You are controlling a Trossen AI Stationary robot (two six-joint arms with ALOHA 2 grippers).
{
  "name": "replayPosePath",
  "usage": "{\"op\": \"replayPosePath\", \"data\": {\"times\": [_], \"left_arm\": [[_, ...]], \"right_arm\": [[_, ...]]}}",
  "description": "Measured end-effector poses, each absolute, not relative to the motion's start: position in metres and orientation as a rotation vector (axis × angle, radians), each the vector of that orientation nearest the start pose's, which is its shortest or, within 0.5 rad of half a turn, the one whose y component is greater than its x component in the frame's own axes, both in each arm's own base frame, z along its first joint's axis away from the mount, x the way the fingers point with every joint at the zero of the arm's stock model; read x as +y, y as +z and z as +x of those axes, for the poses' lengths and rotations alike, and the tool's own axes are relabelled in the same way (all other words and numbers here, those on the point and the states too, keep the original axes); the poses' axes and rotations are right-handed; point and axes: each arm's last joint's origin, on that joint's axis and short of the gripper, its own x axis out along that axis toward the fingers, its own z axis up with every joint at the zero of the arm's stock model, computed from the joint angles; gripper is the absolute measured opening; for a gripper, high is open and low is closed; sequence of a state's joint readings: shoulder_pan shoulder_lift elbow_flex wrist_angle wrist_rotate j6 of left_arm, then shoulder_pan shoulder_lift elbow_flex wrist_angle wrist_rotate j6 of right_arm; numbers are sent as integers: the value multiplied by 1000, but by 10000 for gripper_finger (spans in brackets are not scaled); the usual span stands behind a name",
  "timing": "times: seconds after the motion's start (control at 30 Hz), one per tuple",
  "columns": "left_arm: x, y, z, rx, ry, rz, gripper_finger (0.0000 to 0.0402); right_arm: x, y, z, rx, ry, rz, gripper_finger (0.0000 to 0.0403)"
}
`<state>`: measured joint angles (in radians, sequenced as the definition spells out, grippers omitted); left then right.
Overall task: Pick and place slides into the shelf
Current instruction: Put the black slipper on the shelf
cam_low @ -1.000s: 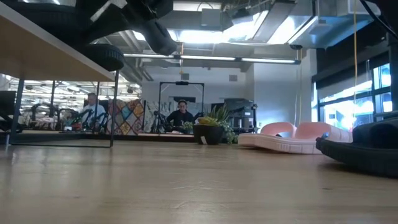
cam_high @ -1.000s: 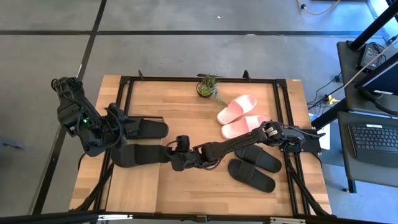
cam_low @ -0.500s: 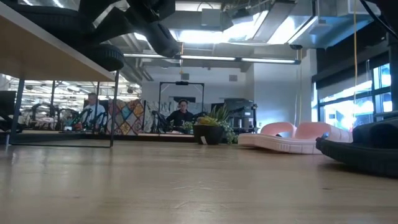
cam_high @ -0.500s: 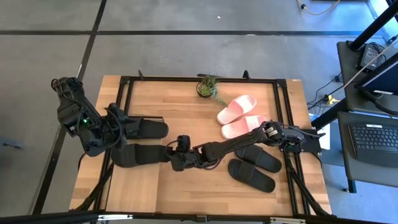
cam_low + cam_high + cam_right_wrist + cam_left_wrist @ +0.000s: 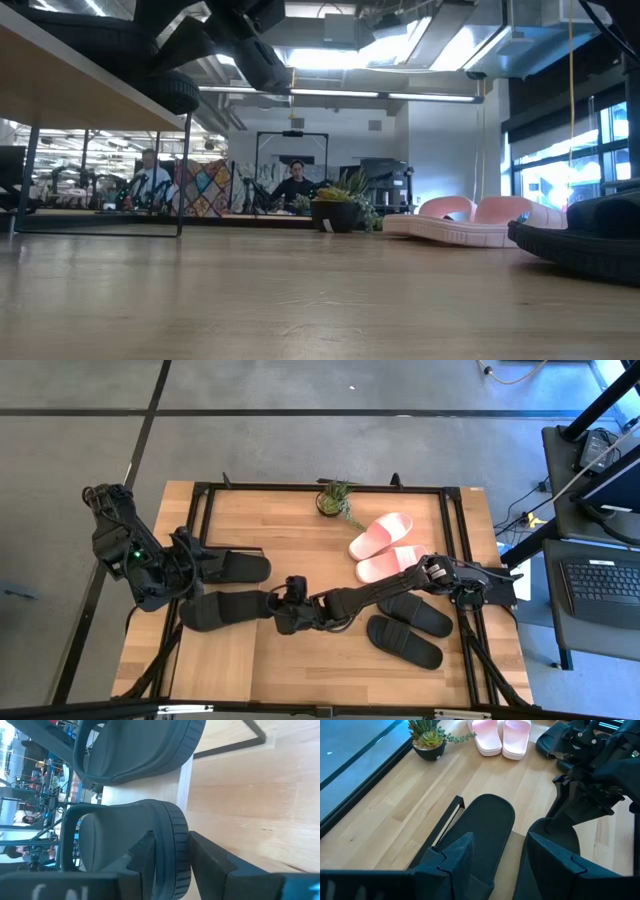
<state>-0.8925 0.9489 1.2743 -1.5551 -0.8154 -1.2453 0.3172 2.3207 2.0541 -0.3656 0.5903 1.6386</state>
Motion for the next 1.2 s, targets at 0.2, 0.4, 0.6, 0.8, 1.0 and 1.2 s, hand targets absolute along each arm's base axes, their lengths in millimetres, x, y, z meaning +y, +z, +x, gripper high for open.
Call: {"op": "replayPosePath", "data": {"times": [0.2,0.4,0.6,0.8,1.0,1.2], "left_arm": [[-71,371,84,671,402,-253,175],[-71,371,84,671,402,-252,175],[-71,371,84,671,402,-252,175],[-71,371,84,671,402,-252,175],[-72,370,84,690,394,-260,175],[-72,370,84,690,393,-259,175]], "right_arm": [[149,236,505,219,-626,1314,116],[150,236,505,219,-626,1313,122],[150,235,505,221,-633,1301,181],[149,237,504,238,-618,1232,245],[147,258,496,190,-644,1085,263],[152,289,495,261,-375,713,264]]}}
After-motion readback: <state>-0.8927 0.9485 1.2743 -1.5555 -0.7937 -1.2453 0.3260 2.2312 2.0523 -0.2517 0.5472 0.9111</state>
